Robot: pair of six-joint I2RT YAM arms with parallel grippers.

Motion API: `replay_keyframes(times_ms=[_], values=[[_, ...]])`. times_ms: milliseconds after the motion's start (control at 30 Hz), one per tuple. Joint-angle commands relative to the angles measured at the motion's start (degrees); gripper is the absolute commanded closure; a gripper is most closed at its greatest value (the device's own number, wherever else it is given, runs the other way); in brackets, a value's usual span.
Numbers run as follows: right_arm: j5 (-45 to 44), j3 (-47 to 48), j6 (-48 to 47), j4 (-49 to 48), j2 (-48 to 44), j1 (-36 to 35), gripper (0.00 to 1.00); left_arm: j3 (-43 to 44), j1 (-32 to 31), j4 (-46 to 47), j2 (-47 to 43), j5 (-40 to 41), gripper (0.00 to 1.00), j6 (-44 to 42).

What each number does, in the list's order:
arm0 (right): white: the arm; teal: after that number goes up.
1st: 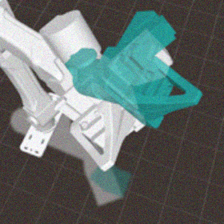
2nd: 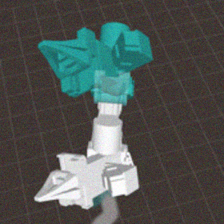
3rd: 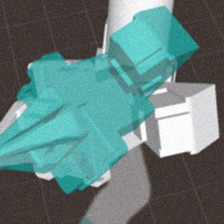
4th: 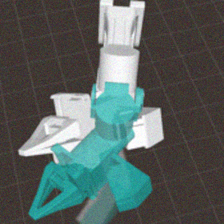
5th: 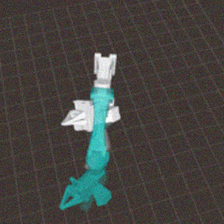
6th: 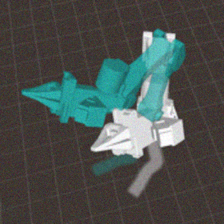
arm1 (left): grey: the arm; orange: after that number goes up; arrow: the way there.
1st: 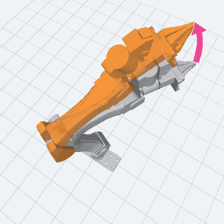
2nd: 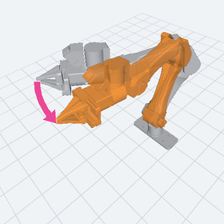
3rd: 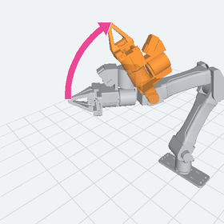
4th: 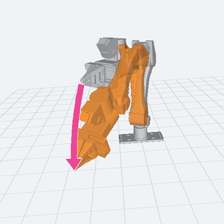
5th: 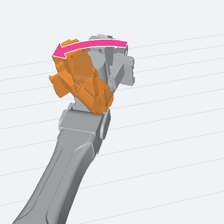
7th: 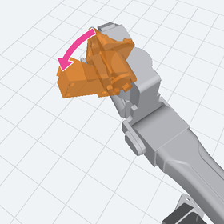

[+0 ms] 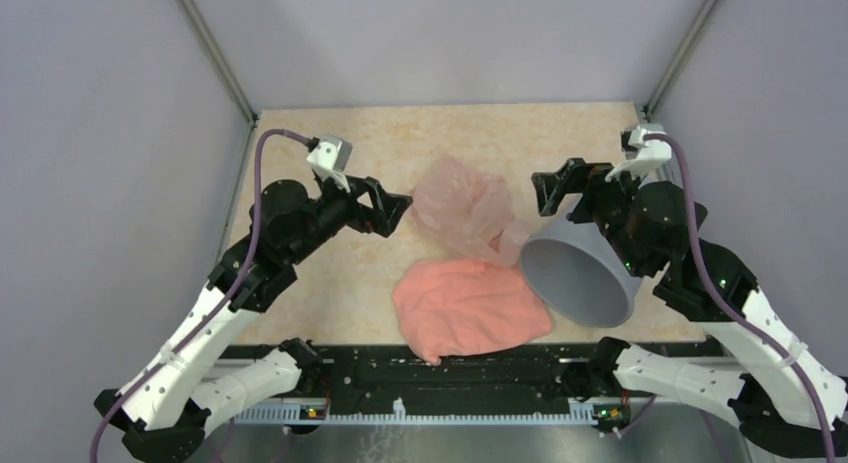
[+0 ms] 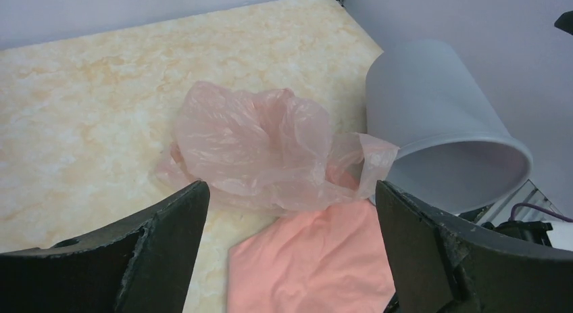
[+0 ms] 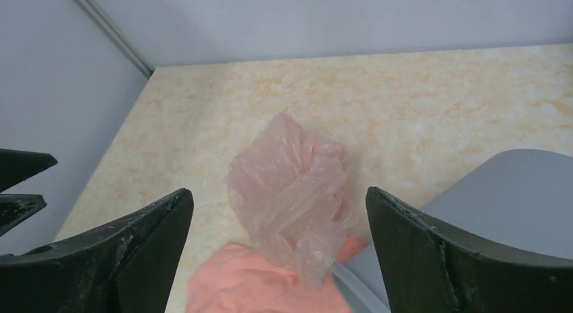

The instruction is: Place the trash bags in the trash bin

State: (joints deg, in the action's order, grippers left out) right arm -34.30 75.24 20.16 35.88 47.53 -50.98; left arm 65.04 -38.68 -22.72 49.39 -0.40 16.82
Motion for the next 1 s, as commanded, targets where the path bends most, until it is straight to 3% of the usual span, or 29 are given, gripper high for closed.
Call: replay_keyframes(times_ms=[0, 567, 967], values=[[2.90, -0.67, -0.81, -0.01, 1.62, -0.35, 0.01, -0.67, -0.09, 0.69, 1.50, 1.53, 0.02, 1.13], [8.19, -4.94, -2.47, 1.65, 4.51, -0.28, 0.01, -9.15, -0.08, 1.82, 5.68, -1.51, 0.02, 3.49], [10.96, -4.97, -3.94, 7.10, 10.70, -0.39, 0.01, -16.93, -0.05, 10.31, 13.67, -4.74, 0.02, 6.75]])
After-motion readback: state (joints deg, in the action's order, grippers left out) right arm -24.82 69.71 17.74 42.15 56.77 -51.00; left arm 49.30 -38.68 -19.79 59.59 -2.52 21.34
